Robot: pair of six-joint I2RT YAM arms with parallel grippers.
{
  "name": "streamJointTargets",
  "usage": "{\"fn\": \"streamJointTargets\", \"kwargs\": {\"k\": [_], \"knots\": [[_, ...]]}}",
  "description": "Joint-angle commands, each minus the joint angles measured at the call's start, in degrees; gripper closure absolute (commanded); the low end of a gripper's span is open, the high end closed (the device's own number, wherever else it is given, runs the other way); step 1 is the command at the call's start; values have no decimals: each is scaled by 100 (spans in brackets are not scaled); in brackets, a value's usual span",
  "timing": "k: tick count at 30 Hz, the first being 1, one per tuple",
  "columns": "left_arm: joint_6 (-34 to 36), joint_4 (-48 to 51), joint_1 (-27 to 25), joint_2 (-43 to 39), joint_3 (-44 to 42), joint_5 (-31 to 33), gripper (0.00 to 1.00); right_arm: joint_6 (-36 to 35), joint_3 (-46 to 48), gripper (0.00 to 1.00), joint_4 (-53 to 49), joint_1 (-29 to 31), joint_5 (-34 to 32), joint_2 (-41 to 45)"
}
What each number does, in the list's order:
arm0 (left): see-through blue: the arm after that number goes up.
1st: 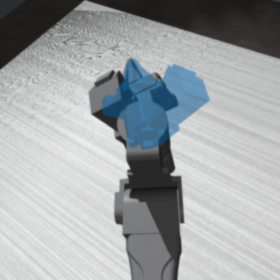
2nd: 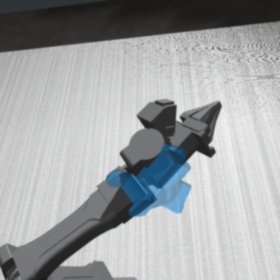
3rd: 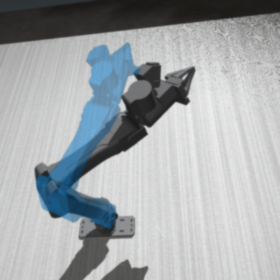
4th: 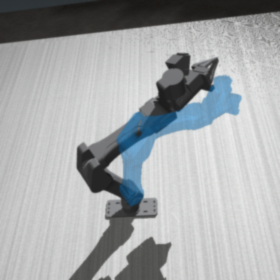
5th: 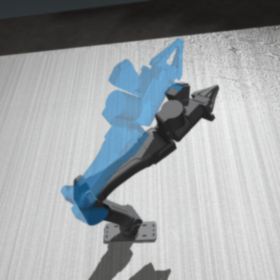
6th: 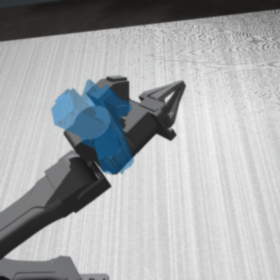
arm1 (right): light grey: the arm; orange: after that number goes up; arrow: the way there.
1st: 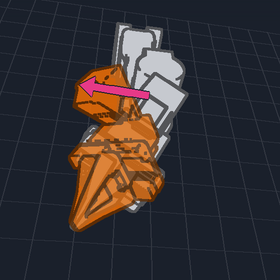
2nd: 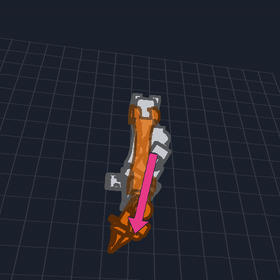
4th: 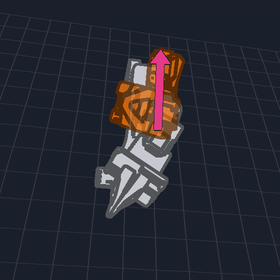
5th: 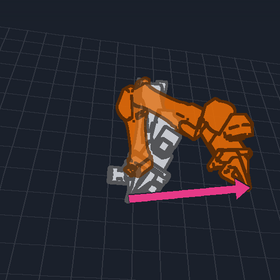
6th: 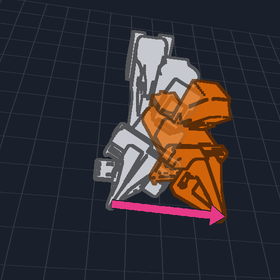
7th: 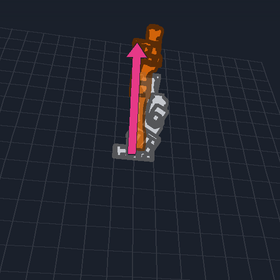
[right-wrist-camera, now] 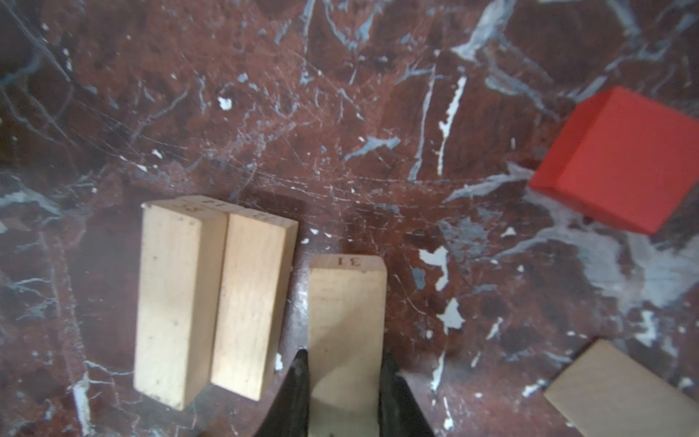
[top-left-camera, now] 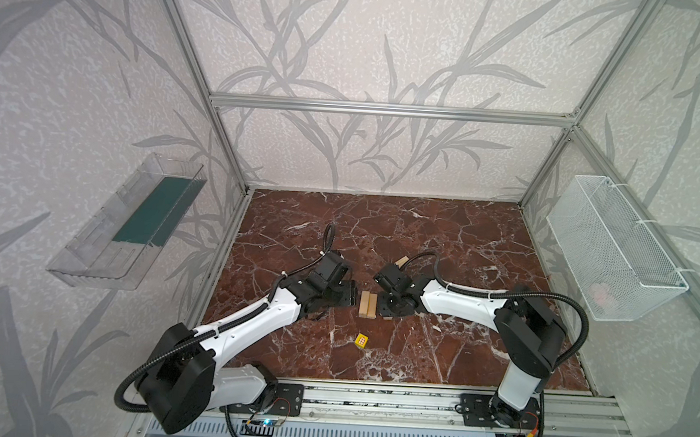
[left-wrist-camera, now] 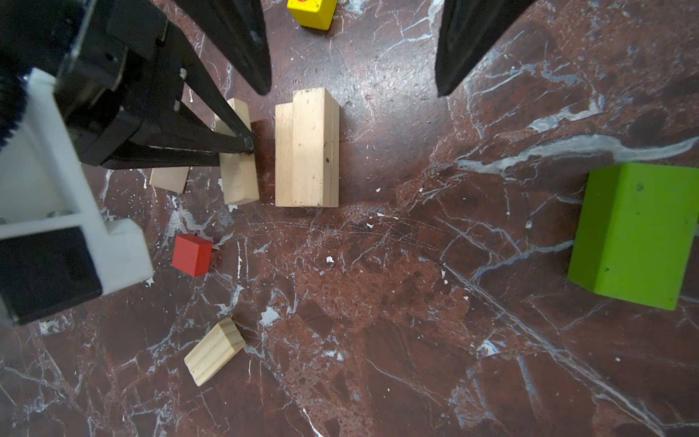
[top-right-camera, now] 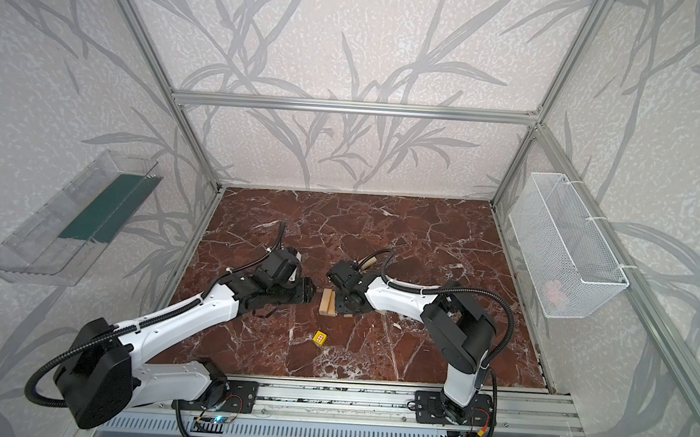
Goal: Build the wood block tower
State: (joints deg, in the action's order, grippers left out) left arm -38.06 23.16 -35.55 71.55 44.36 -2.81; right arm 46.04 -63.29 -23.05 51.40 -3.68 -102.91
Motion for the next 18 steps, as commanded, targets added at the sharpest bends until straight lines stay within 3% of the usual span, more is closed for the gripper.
{"fn": "streamJointTargets", "kwargs": {"k": [1,18], "knots": [[-57,18,31,-147,-104,184,33,388,-135,78,308,63,36,178],[-114,22,66,-235,-197,273,33,919,-1,77,992,59,96,-31]]}}
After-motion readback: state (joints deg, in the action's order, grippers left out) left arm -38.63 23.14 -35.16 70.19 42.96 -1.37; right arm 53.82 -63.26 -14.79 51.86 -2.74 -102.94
